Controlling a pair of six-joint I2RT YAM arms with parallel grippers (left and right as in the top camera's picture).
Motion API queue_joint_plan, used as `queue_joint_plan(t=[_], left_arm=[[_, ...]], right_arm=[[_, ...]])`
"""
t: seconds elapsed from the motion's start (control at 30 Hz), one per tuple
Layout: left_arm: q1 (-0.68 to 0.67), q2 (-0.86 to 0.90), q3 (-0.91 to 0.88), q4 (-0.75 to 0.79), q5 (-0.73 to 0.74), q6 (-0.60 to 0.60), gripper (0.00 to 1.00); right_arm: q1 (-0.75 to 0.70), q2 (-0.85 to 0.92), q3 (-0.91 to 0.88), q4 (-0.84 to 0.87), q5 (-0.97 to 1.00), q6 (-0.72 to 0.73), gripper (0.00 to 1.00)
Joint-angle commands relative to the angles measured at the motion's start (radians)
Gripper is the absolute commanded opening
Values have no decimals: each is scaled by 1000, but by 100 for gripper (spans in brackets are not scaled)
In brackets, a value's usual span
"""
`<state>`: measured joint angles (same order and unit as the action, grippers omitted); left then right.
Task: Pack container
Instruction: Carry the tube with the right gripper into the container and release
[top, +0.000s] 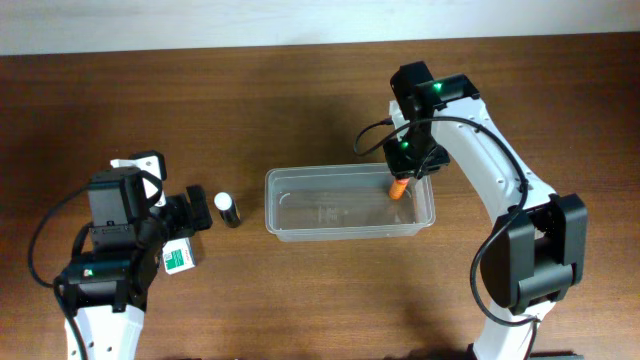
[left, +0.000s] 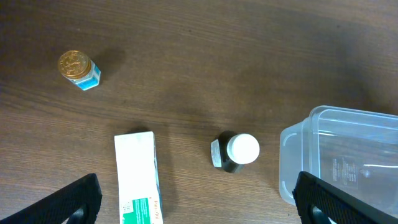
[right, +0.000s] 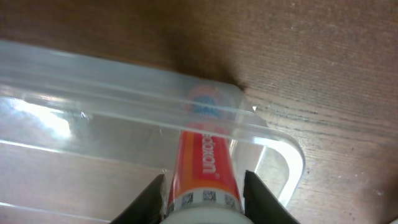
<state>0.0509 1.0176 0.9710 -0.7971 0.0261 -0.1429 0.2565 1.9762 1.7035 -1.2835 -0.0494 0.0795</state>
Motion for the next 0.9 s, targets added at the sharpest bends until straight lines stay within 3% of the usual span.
queue_joint_plan(t=[0.0, 0.3, 0.43, 0.53, 0.87], left_arm=[[-2, 2, 23, 3, -8, 6, 99], [-2, 2, 23, 3, -8, 6, 99], [-2, 2, 23, 3, -8, 6, 99], [-2, 2, 23, 3, -8, 6, 99], [-2, 2, 23, 3, -8, 6, 99]], right_arm=[[4, -27, 6, -15, 27, 3, 37], [-35, -262, 157, -108, 70, 5, 62], [-166, -374, 161, -117, 69, 116, 79], [-320, -429, 161, -157, 69, 188, 98], [-710, -410, -8, -167, 61, 149, 98]])
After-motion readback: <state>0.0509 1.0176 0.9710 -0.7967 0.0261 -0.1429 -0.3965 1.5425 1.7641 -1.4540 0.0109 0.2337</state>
